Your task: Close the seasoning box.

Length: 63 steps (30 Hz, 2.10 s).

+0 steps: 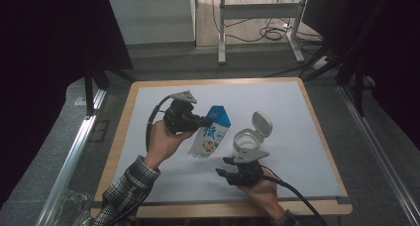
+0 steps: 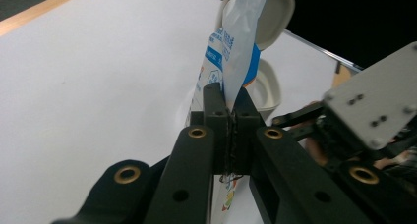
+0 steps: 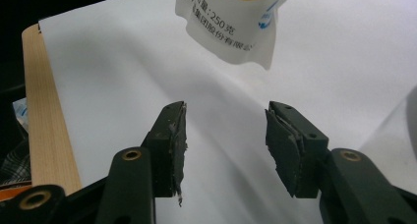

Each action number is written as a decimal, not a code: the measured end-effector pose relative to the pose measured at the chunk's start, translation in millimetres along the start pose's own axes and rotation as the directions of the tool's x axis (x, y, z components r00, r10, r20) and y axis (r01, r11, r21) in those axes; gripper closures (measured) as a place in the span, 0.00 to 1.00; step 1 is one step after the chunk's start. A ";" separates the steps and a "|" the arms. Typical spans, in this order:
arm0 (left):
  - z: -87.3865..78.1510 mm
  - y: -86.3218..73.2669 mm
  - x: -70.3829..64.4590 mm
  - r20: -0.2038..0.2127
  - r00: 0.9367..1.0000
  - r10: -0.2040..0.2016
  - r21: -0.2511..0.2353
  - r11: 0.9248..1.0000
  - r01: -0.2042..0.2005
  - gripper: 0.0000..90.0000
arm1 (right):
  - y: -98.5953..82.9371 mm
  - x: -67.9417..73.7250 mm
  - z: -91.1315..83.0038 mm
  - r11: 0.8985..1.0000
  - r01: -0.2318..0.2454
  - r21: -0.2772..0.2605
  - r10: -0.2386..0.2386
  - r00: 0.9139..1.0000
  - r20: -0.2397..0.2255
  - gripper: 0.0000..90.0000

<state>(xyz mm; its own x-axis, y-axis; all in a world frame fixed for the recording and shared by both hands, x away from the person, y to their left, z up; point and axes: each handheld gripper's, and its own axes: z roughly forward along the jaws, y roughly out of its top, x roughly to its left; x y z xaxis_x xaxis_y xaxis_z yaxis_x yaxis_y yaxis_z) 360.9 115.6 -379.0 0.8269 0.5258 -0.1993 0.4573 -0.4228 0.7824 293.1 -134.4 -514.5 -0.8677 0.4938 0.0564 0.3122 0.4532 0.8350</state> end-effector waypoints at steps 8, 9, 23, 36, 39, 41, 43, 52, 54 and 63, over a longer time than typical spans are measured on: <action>5.0 -11.4 17.4 -0.040 0.999 -0.025 -0.010 1.000 0.025 0.99 | -5.7 -3.0 -7.2 1.000 -0.005 0.004 0.005 1.000 0.006 0.56; 5.5 -12.8 19.8 -0.045 0.999 -0.026 -0.013 1.000 0.025 0.99 | -6.7 -3.5 -7.8 1.000 -0.008 0.004 0.008 1.000 0.003 0.56; 12.9 -38.6 41.1 -0.084 0.994 -0.065 -0.065 0.996 0.060 0.98 | -15.6 -11.3 -16.7 0.999 -0.030 0.033 0.029 0.999 0.023 0.56; -7.0 -57.1 37.7 -0.094 0.994 -0.061 -0.087 0.995 0.053 0.96 | -21.1 -13.2 -21.7 0.999 -0.026 0.047 0.025 0.999 0.029 0.56; -11.9 -62.1 35.8 -0.100 0.993 -0.061 -0.094 0.994 0.052 0.95 | -22.8 -14.5 -23.4 0.998 -0.030 0.050 0.028 0.999 0.034 0.56; -13.9 -65.6 34.9 -0.101 0.993 -0.065 -0.098 0.994 0.055 0.95 | -24.0 -15.4 -24.8 0.998 -0.031 0.054 0.029 0.999 0.035 0.56; -15.9 -69.9 34.2 -0.098 0.993 -0.066 -0.104 0.993 0.055 0.94 | -25.4 -16.1 -25.9 0.998 -0.031 0.055 0.029 0.999 0.042 0.56; -22.9 -85.6 28.0 -0.129 0.989 -0.065 -0.120 0.992 0.049 0.88 | -28.8 -17.1 -30.3 0.998 -0.028 0.061 0.025 0.998 0.051 0.56; -23.1 -88.5 27.5 -0.134 0.989 -0.065 -0.122 0.991 0.049 0.87 | -29.4 -17.1 -30.9 0.998 -0.027 0.061 0.024 0.998 0.049 0.56; -19.5 -96.5 25.0 -0.169 0.984 -0.065 -0.126 0.991 0.044 0.74 | -31.7 -18.3 -33.4 0.998 -0.029 0.064 0.025 0.998 0.052 0.56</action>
<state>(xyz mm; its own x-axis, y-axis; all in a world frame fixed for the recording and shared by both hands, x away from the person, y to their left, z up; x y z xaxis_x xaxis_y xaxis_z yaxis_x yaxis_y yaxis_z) 330.9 184.0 -448.0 0.7284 0.6691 -0.1472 0.4483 -0.3030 0.8410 286.2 -182.7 -523.7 -0.8380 0.5434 0.0489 0.3612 0.4855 0.7961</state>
